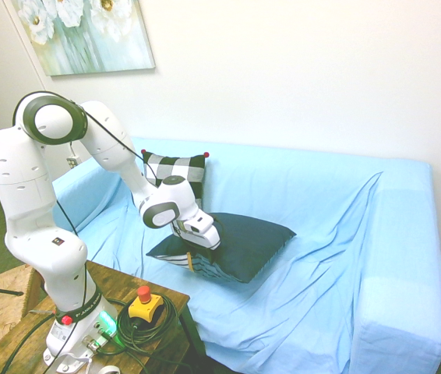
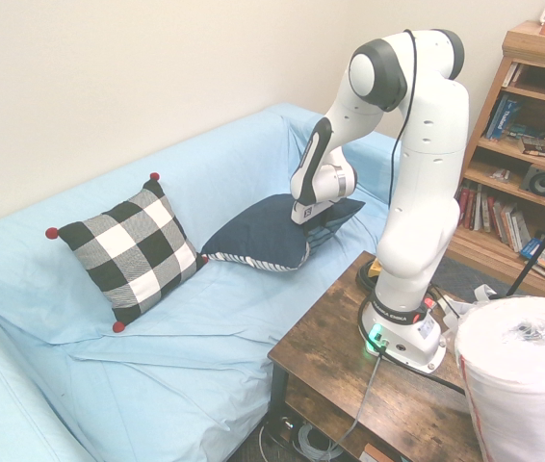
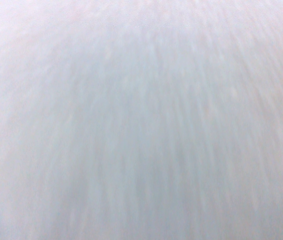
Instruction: Lift the pillow
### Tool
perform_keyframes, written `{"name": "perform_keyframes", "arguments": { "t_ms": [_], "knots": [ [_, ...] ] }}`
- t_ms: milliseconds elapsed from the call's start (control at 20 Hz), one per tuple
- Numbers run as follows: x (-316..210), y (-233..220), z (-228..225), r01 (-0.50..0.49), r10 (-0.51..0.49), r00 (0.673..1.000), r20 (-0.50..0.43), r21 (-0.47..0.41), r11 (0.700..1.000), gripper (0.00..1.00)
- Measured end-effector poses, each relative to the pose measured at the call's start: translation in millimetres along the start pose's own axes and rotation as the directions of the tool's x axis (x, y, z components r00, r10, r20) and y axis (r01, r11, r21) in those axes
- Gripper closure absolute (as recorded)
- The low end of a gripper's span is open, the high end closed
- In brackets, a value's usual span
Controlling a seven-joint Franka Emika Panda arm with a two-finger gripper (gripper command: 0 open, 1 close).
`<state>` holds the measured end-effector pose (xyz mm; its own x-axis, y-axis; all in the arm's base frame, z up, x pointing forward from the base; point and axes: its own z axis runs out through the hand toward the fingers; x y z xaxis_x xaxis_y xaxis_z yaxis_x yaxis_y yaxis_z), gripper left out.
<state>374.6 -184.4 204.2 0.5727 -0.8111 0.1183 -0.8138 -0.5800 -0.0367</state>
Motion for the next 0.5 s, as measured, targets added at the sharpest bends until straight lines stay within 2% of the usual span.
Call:
{"name": "perform_keyframes", "arguments": {
  "t_ms": [350, 500],
  "knots": [
    [82.2, -78.9, -94.5, -0.006, 0.012, 0.998, -0.059, 0.101, 0.995, 0.00],
    [111.0, -111.4, -118.0, -0.004, 0.014, 0.998, -0.068, 0.135, 0.991, 0.00]
  ]
}}
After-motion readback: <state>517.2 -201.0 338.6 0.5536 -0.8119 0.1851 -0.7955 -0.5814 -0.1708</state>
